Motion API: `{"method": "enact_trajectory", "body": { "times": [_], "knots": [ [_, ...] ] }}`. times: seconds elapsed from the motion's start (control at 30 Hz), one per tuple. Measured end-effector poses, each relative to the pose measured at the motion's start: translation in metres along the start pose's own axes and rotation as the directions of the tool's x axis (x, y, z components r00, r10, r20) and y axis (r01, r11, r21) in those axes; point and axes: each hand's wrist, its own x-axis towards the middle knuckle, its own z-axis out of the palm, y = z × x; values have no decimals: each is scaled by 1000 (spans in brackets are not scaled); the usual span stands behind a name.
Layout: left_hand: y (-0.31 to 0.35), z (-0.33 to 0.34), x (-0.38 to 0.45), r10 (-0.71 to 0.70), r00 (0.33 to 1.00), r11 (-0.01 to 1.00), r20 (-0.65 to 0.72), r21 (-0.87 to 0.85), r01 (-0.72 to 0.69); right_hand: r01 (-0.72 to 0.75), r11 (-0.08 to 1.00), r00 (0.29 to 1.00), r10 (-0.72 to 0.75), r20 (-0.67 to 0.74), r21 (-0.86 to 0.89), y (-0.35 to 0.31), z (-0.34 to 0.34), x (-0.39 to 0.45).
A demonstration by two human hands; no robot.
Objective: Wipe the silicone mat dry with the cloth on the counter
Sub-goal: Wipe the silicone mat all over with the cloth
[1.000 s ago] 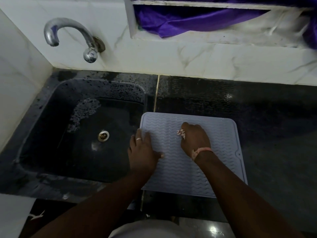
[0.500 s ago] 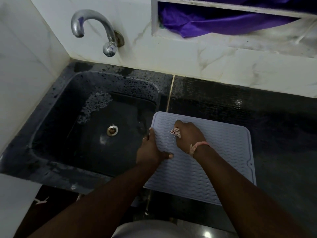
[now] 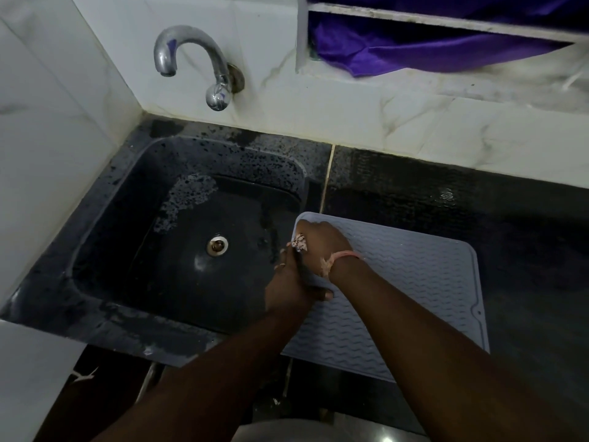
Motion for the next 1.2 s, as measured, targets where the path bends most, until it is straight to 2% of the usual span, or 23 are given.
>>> {"method": "enact_trajectory", "body": {
  "times": [0.17, 0.23, 0.3, 0.33, 0.4, 0.5, 0.57, 0.67, 0.73, 0.8, 0.9, 1.0, 1.07, 1.13, 1.2],
  "knots": [
    [3, 0, -3, -24, 1000, 999, -19, 38, 25, 28, 993, 998, -35, 58, 116, -6, -5, 6],
    [5, 0, -4, -25, 1000, 993, 5, 112, 24, -66, 966, 998, 65, 11, 250, -5, -11, -1],
    [8, 1, -5, -35, 999, 965, 22, 259, 29, -185, 886, 970, 235, -68, 425, 3, -18, -14],
    [11, 2, -5, -36, 999, 938, 20, 344, 27, -239, 808, 938, 335, -86, 538, 12, -24, -24],
    [17, 3, -6, 7, 1000, 876, 10, 482, -11, -302, 570, 842, 536, -67, 764, 33, -35, -49],
    [27, 6, -6, 152, 986, 791, 63, 590, -160, -320, 207, 623, 781, 40, 925, 67, -54, -91],
    [33, 10, -8, 235, 965, 738, 119, 625, -256, -311, 94, 530, 843, 91, 946, 91, -65, -118],
    [37, 13, -9, 289, 940, 666, 182, 667, -334, -299, 38, 462, 880, 110, 954, 115, -76, -152],
    [40, 12, -7, 268, 942, 664, 201, 671, -331, -318, 93, 426, 903, 54, 943, 122, -75, -172],
    [43, 11, -7, 242, 947, 674, 209, 666, -319, -398, 228, 444, 896, -31, 888, 127, -69, -186],
    [49, 15, -10, 219, 954, 685, 206, 664, -300, -548, 523, 626, 774, -95, 652, 132, -60, -203],
    [55, 15, -13, 193, 959, 682, 206, 675, -282, -518, 792, 820, 567, -74, 323, 126, -51, -206],
    [57, 16, -14, 180, 962, 681, 205, 679, -272, -474, 869, 877, 480, -8, 145, 121, -40, -208],
    [59, 17, -16, 165, 965, 694, 203, 672, -260, -468, 884, 883, 468, 22, -8, 119, -32, -209],
    [61, 20, -16, 164, 965, 712, 203, 653, -258, -448, 889, 894, 449, -9, -95, 122, -30, -208]
  ]
}}
